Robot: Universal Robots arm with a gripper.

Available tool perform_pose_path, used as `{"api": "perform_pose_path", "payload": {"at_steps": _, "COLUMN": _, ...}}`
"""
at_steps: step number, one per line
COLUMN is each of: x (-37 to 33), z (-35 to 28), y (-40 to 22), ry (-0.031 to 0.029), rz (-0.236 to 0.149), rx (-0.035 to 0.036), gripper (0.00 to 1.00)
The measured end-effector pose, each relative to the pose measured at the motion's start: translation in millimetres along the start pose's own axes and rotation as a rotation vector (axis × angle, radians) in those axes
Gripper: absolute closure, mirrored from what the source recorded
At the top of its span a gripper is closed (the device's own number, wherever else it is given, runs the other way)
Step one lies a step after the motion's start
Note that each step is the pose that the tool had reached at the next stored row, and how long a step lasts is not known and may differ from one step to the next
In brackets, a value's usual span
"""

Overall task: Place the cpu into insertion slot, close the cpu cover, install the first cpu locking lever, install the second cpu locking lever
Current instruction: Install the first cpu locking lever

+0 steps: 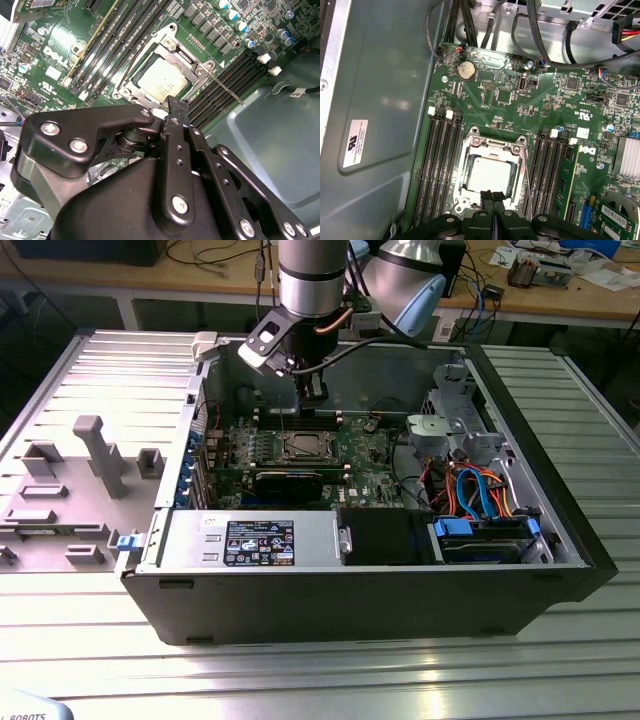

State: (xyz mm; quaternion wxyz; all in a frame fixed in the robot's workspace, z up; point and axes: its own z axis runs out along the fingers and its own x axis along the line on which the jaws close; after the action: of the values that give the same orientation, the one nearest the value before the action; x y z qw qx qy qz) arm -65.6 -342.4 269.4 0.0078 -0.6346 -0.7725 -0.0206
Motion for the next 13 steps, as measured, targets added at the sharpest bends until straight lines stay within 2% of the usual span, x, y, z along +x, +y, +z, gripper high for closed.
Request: {"api": "perform_pose_path", "payload": {"at_steps": 13, "x": 0.0, "z": 0.0, "y": 0.0, "ry": 0.0003, "rz": -0.013, "rx": 0.0004, "gripper": 0.89}}
